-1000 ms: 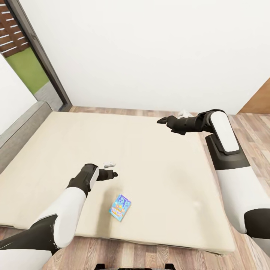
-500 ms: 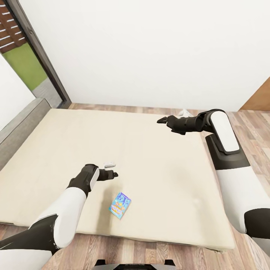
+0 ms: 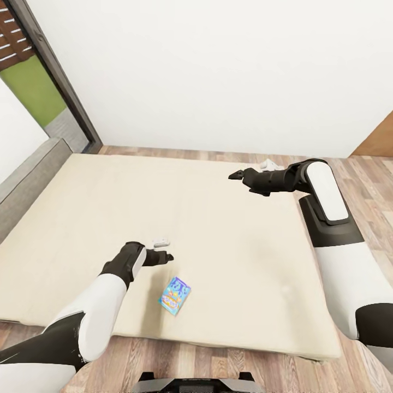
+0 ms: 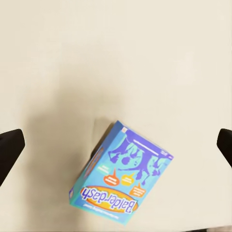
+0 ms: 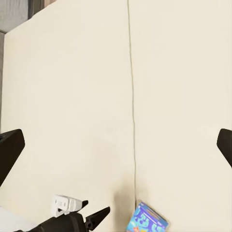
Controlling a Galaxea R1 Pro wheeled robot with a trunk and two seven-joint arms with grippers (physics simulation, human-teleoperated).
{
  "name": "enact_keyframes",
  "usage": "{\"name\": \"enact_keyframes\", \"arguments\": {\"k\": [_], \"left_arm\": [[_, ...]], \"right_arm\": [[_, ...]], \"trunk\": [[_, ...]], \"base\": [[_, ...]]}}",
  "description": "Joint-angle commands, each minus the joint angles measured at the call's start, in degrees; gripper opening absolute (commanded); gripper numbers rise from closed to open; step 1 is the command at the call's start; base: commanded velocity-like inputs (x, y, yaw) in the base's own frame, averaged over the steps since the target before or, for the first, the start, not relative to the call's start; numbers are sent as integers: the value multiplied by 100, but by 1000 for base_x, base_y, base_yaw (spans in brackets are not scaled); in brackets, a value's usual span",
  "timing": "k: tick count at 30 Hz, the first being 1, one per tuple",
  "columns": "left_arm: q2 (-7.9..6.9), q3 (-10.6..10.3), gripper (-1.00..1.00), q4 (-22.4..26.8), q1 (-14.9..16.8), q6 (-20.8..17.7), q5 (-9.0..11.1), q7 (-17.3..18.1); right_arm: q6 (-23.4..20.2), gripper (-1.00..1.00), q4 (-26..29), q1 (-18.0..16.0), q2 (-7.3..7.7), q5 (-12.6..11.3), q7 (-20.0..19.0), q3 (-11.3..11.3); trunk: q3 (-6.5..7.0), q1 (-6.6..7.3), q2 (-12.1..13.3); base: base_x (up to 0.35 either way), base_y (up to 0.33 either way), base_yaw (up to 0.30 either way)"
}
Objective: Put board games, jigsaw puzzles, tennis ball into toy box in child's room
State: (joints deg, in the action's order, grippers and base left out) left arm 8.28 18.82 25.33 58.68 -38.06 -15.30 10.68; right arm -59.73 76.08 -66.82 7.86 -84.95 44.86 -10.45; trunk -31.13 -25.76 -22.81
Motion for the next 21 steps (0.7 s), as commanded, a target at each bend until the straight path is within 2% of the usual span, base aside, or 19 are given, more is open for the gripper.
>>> {"name": "enact_keyframes", "arguments": {"k": [1,21], "left_arm": [[7,43,100,-22,3,-3,-61,41],[2,42,100,-176,3,130,-73,39]], "right_arm": [[-3,100,5,-6,5,-55,58,-10],[-3,100,10,-11,5,-74,58,-10]], "trunk": [[-18,-3,-10],[-208,-3,-10]], "base": [[0,0,0],[0,0,0]]}}
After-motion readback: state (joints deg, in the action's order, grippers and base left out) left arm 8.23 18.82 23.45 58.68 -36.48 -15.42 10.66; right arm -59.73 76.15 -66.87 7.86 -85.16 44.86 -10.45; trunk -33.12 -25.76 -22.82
